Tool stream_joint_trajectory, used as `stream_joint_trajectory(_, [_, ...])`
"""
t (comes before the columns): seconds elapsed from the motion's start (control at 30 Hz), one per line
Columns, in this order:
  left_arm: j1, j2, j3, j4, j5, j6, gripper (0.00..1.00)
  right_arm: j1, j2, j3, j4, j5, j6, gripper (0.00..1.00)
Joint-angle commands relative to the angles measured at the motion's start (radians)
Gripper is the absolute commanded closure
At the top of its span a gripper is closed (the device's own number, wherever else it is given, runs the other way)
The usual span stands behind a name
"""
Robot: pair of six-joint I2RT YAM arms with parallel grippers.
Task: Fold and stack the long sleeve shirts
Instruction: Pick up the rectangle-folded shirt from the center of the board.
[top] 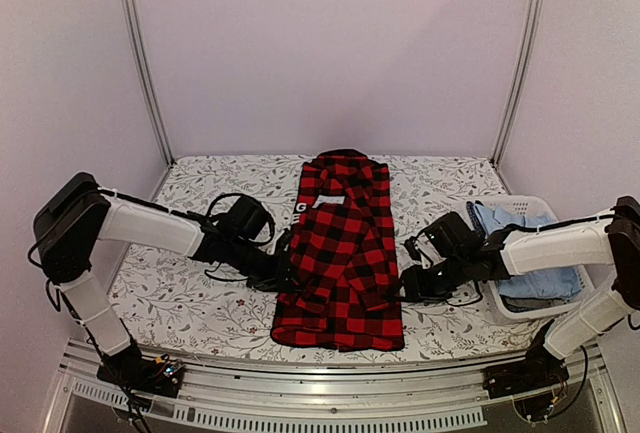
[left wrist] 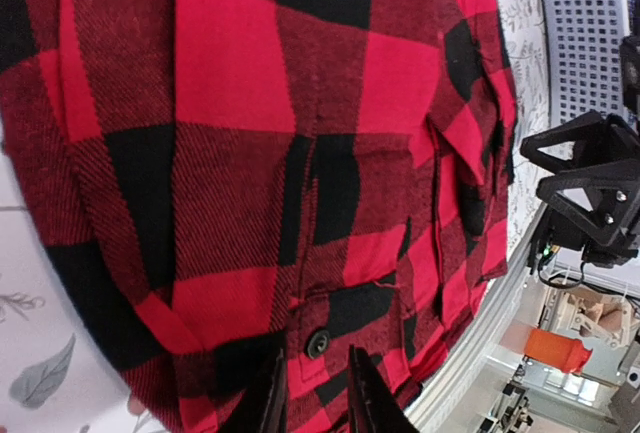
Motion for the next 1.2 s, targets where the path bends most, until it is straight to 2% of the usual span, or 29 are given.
stream_joint_trajectory(0.0, [0.007,-0.109,0.012,-0.089,-0.049,0.025,0.76,0.005,0.018,-0.017,0.008,0.015,0.005,0.5])
stream_joint_trajectory(0.23, [0.075,-0.142,-0.08,-0.114,-0.072,0.07,0.72,0.004,0.039,-0.027,0.047,-0.002,0.037,0.5])
stream_joint_trajectory(0.53, [0.089,-0.066,-0.102,-0.052,-0.011,0.107,0.64,0.005,0.05,-0.07,0.091,-0.015,0.089,0.51])
stream_joint_trajectory(0.8, [0.085,-0.018,-0.09,-0.069,-0.048,0.11,0.64,0.005,0.055,-0.089,0.12,-0.016,0.108,0.53])
stream_joint_trajectory(1.17, [0.049,0.008,-0.079,-0.105,-0.071,0.088,0.71,0.005,0.083,-0.097,0.164,-0.045,0.121,0.63])
